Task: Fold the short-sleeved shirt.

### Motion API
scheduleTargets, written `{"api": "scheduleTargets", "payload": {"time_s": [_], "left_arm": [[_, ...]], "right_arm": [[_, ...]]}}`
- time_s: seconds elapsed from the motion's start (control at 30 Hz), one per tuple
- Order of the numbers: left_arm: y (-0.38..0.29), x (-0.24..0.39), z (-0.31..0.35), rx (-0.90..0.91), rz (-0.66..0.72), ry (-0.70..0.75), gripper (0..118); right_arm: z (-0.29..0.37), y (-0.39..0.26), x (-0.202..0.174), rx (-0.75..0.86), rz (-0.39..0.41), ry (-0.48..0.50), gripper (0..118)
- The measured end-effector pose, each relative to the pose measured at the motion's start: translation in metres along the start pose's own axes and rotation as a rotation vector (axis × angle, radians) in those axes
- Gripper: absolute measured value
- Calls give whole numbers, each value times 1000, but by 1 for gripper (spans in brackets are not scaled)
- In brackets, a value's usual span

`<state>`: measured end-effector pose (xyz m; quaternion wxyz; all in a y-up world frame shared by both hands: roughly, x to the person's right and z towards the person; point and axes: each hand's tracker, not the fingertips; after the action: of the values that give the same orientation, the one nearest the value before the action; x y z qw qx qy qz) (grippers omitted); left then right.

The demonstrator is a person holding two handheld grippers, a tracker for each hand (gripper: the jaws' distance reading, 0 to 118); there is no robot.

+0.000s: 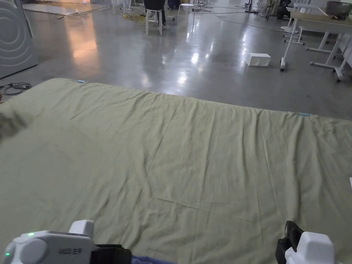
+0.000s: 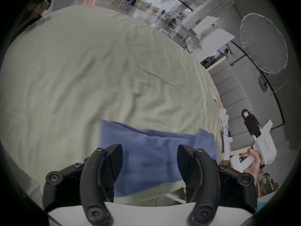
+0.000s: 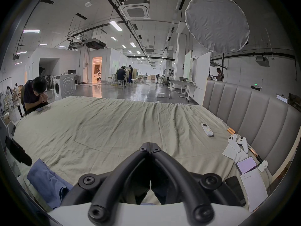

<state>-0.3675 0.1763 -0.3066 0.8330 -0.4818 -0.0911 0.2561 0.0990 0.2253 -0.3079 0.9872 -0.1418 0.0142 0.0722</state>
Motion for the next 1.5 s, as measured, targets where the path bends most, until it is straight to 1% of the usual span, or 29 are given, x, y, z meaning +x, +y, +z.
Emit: {"api": "scheduleTargets", "payload": {"time_s": [0.07,0.23,0.33,0.43,0.5,0.53,0.6,0.63,0.67,0.7,0.77,0.8,0.83,0.87,0.9,0.93,1.0,1.07,1.13,1.23,1.3,1.43,1.5], "left_arm": [[7,-35,3,-10,36,-11,72],[5,-96,-17,-100,169,-122,72],[-4,-116,-38,-128,256,-221,72],[-9,-126,-45,-42,335,-397,72],[-15,-126,-54,-74,411,-458,72],[-20,-120,-59,-95,420,-479,72],[-26,-111,-68,-116,368,-526,72],[-29,-103,-69,-112,362,-517,72],[-31,-96,-71,-104,292,-514,70],[-31,-93,-72,-99,273,-509,65],[-32,-88,-75,-111,274,-492,32],[-32,-86,-77,-121,269,-469,24],[-33,-83,-79,-128,233,-391,23],[-34,-80,-79,-121,204,-367,22],[-34,-79,-76,-110,207,-405,20],[-32,-75,-72,-106,208,-419,19],[-27,-68,-66,-114,189,-385,18],[-20,-61,-53,-100,106,-353,18],[-12,-54,-40,-100,99,-348,17],[7,-55,-14,-62,81,-290,17],[18,-46,8,-43,66,-220,17],[37,-35,46,2,-17,6,17],[43,-21,61,17,-41,94,17]], "right_arm": [[-1,1,-2,0,1,1,0],[-1,1,-5,-5,-9,11,0],[-2,-1,-5,-11,-48,28,0],[-2,-2,-6,-15,-52,26,0],[-3,-3,-7,-21,-49,23,0],[-3,-3,-7,-21,-50,24,0],[-4,-3,-8,-25,-47,24,0],[-4,-3,-8,-26,-45,25,0],[-4,-3,-8,-27,-45,25,0],[-4,-3,-9,-29,-44,26,0],[-4,-4,-9,-30,-45,26,0],[-4,-4,-9,-31,-46,28,0],[-3,-5,-8,-23,-63,49,0],[-3,-7,-8,-52,-98,56,0],[-3,-5,-8,-28,-66,46,0],[-3,-6,-10,-41,-70,50,0],[-3,-6,-11,-40,-65,54,0],[-4,-6,-12,-45,-61,59,0],[-4,-6,-13,-46,-60,60,0],[-3,-5,-12,-43,-66,60,0],[-3,-6,-10,-44,-65,61,0],[-3,-7,-8,-46,-69,61,0],[-2,-7,-8,-46,-76,62,0]]}}
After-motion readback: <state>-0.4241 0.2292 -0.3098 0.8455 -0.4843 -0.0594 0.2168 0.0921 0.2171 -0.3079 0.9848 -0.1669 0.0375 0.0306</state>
